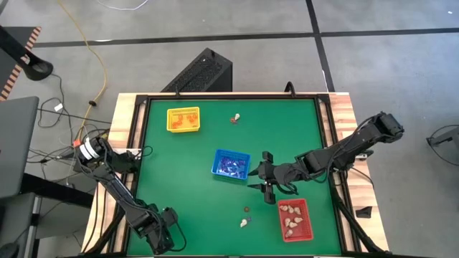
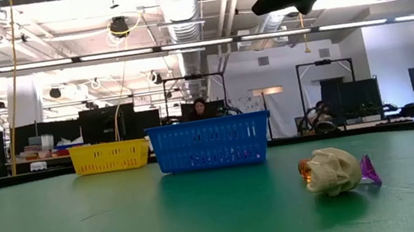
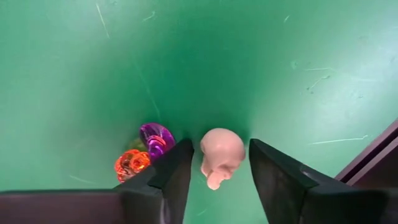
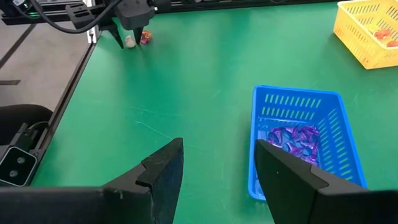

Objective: Sort Halloween decoration
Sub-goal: Put the skull toy into the red bin

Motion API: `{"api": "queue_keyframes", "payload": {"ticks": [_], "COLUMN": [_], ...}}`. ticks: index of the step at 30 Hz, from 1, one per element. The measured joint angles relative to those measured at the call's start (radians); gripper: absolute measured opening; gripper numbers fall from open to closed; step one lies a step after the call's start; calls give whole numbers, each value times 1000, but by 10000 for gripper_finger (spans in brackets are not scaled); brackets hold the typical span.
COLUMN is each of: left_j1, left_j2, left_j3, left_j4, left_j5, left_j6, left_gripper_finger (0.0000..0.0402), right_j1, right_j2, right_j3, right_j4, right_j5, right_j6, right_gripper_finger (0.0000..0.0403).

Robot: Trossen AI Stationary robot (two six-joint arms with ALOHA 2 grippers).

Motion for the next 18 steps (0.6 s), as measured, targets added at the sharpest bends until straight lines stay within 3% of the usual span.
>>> {"api": "queue_keyframes", "payload": {"ticks": [10, 18], "left_j1": [0, 10], "left_j2": [0, 5], "left_j3": [0, 21], "left_j4": [-15, -26], "left_j5": [-7, -26], "left_j6": [63, 159], "left_gripper_finger": [79, 84], "right_j1": [0, 0], "right_j2": [0, 0], "right_j3": [0, 0], "right_j4": [0, -5], "right_j5": [0, 0], "right_j6": [5, 7], "right_gripper_finger": [225, 225]}}
